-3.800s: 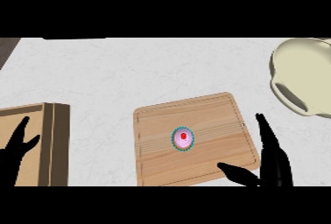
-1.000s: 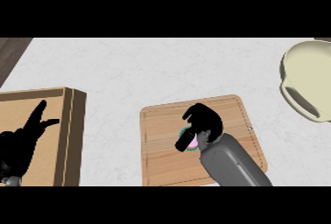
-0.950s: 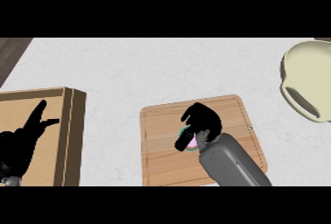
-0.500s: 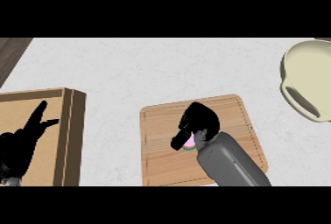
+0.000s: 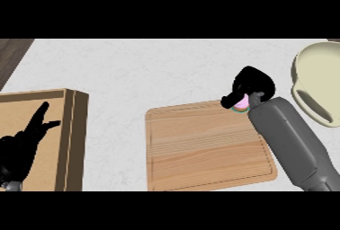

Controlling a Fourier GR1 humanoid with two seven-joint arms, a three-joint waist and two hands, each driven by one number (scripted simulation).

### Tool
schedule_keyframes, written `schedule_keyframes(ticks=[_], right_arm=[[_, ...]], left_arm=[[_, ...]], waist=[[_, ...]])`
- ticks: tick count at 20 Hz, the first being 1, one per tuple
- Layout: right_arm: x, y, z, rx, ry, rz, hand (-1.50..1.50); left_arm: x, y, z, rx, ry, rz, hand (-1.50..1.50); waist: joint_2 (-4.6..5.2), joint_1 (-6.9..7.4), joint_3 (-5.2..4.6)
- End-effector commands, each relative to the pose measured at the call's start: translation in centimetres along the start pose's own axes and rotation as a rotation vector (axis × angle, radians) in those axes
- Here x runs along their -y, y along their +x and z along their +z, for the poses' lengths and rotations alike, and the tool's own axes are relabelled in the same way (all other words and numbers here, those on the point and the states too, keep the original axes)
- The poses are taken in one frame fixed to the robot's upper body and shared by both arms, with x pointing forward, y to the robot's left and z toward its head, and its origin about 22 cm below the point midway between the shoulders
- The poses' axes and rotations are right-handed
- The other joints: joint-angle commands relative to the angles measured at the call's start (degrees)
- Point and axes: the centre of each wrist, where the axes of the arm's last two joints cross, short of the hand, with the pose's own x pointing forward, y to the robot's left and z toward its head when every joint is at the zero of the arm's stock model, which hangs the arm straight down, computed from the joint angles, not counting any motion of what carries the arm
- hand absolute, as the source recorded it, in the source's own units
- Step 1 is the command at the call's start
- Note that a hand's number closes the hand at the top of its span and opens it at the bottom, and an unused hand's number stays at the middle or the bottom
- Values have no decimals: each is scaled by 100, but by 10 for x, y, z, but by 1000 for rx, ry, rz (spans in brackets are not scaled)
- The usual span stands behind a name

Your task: Pick the cupcake from the cutting board and place it in the pot

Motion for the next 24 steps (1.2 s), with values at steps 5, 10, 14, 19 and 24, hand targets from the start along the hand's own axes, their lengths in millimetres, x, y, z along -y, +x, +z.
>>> schedule_keyframes(ticks=[5,10,14,19,24], right_arm=[[69,8,3,-29,-448,84,150],[112,27,27,-64,-750,54,150],[131,28,46,-34,-793,-106,150],[158,-18,34,-42,-858,-204,150],[182,-62,6,-60,-910,-223,150]], left_arm=[[0,8,-9,7,46,15,0],[4,-5,-15,23,45,7,0],[15,-4,-7,6,32,25,0],[1,-8,4,28,41,19,0],[11,9,-8,31,38,21,0]], waist=[[-29,-89,-50],[-20,-143,-59],[-45,-160,-50],[-35,-103,-47],[-1,-64,-43]])
